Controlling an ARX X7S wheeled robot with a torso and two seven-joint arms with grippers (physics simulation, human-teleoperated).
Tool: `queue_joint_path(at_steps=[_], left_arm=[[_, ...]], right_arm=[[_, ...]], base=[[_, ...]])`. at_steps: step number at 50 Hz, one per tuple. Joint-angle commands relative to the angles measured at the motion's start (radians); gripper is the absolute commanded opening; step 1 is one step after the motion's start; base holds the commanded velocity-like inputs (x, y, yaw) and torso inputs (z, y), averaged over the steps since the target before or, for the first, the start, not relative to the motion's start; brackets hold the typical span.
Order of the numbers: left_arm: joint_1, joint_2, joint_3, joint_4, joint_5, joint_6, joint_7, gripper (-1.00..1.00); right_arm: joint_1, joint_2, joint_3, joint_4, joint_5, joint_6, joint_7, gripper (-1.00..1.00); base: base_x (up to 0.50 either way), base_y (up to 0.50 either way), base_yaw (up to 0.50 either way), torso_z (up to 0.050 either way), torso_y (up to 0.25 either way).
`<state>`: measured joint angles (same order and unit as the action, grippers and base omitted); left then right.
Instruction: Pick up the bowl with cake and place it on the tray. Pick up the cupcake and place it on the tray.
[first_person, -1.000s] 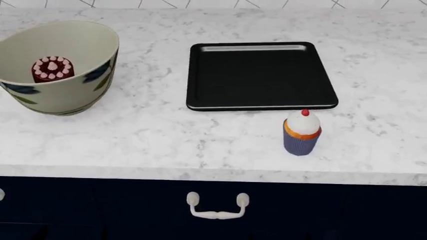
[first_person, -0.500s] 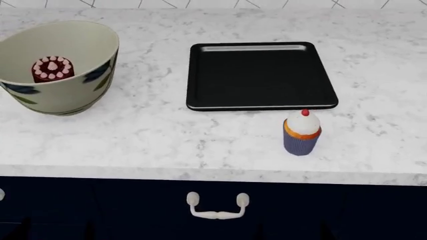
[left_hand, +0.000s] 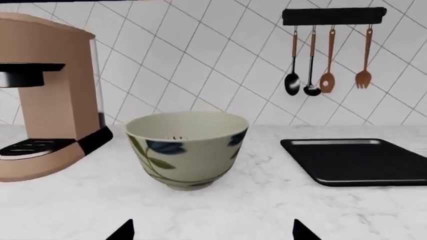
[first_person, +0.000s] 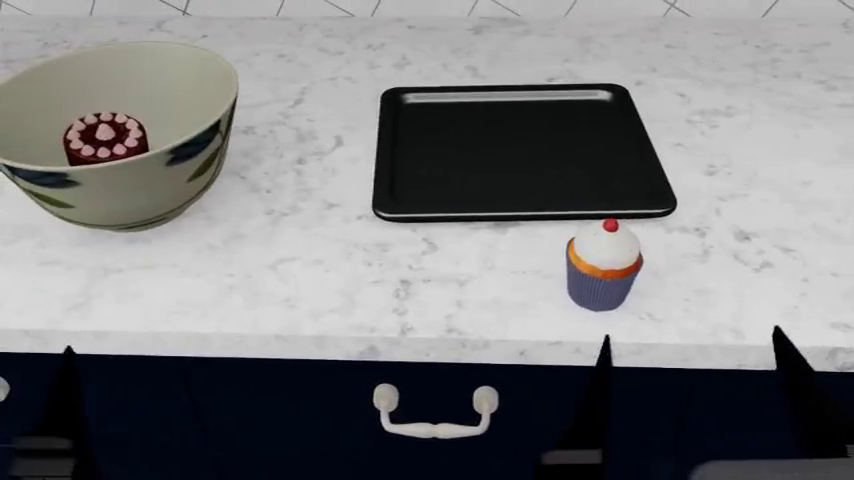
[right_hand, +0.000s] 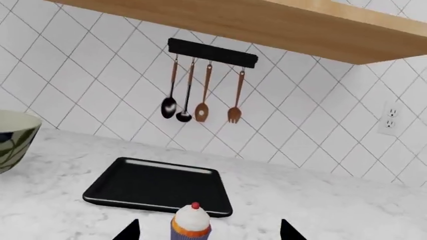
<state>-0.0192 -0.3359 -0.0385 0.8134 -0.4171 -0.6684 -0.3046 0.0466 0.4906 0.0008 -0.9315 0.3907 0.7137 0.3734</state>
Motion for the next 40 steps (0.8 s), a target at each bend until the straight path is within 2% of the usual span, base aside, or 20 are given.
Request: queue_joint_path(at_steps=[1, 10, 40], left_arm=[[-0.029, -0.029, -0.027, 0.113, -0.055, -0.101, -0.035, 1.00], [-0.015, -0.033, -0.025, 0.107, -0.055, -0.081, -0.037, 1.00], [-0.007, -0.046, -0.011, 0.115, -0.079, -0.068, -0.065, 1.00]], right_arm=[[0.045, 0.167, -0.006, -0.110, 0.189, 0.033, 0.175, 1.00], [0.020, 0.195, -0.029, -0.100, 0.191, -0.027, 0.194, 1.00], [0.002, 0.253, -0.066, -0.099, 0.225, -0.091, 0.248, 1.00]], base=[[0.00, 0.00, 0.00, 0.000, 0.000], [0.03, 0.00, 0.00, 0.000, 0.000], [0.50, 0.00, 0.00, 0.000, 0.000]])
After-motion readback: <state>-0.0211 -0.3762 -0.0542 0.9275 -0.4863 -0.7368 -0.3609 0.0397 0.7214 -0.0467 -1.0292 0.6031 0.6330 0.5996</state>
